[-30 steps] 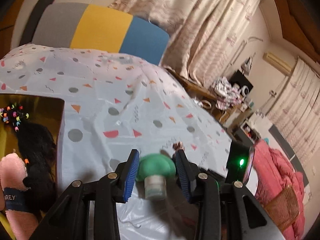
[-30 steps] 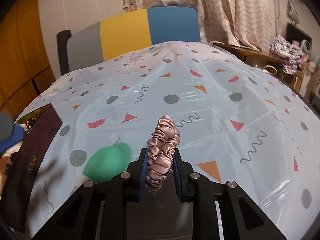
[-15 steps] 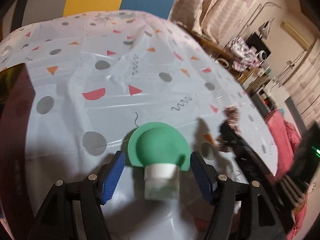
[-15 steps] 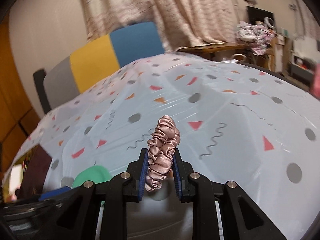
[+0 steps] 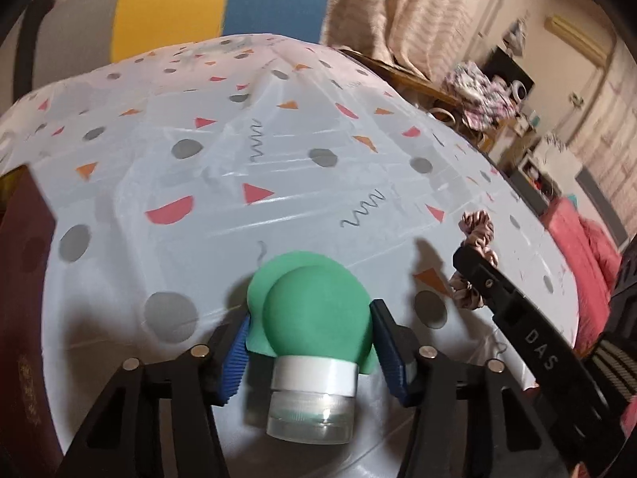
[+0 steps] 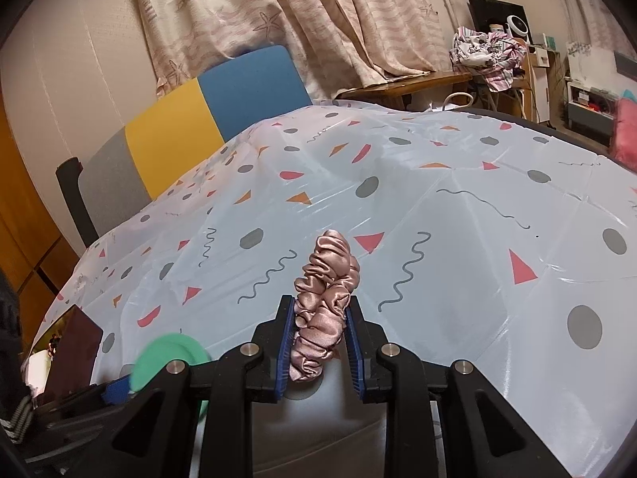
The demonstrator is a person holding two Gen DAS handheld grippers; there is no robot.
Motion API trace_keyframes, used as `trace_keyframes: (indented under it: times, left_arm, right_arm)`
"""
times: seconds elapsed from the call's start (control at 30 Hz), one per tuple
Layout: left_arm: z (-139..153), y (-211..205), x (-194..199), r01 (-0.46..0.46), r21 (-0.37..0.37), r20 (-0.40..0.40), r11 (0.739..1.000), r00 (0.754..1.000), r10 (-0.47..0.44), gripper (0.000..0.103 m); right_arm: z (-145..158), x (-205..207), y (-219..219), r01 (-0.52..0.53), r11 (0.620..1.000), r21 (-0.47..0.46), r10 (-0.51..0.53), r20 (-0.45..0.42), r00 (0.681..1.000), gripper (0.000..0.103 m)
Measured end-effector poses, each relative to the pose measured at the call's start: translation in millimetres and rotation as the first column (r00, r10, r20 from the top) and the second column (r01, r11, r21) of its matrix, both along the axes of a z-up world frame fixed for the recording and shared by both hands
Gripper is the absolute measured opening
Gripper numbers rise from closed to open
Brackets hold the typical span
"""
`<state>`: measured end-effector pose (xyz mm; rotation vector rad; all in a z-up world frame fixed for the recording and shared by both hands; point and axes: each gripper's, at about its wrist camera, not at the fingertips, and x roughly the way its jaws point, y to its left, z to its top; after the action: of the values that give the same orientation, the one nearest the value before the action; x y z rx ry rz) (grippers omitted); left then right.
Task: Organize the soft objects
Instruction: 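Carry the green bottle into the gold tray and open the left tool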
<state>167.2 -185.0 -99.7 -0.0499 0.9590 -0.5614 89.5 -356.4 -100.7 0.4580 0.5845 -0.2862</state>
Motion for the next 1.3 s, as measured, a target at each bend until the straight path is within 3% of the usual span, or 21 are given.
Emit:
trace_keyframes:
  times: [0.33, 0.7, 0.83, 1.0, 1.3]
  left_arm:
    - [31.1, 51.6, -16.0, -0.085, -0.204, -0.028, 0.975, 0.996, 0.081, 0.055]
    - [86.5, 120.2, -30.3, -0.153, -0.283, 0.036, 0.947, 0.985, 0.17, 0.055]
    - [95.0, 157.9, -20.0, -0.215, -0.257, 0.053, 0.942, 0.97, 0.236, 0.055]
    - [87.5, 205.4, 9.1, -0.317, -0.22, 0.019, 0.923, 0.944, 0.329, 0.055]
    - [42.6, 254.8, 54.3, -0.437, -0.122, -0.09, 0.891, 0.899, 0.429, 0.057]
  right_arm:
    - [2.1, 7.2, 11.7, -0.058, 0.997, -0.056, 0.057, -0.015, 0.998, 0.026]
    - [-3.7, 23.7, 32.1, -0.176, 0.98, -0.092, 0.167, -0.098, 0.981, 0.026]
    - [-3.3, 26.3, 38.4, -0.197, 0.974, -0.115, 0.184, -0.113, 0.976, 0.026]
    - [-3.7, 28.3, 43.6, -0.215, 0.968, -0.133, 0.198, -0.129, 0.972, 0.026]
    - [-5.9, 34.4, 48.9, -0.239, 0.96, -0.145, 0.216, -0.163, 0.963, 0.026]
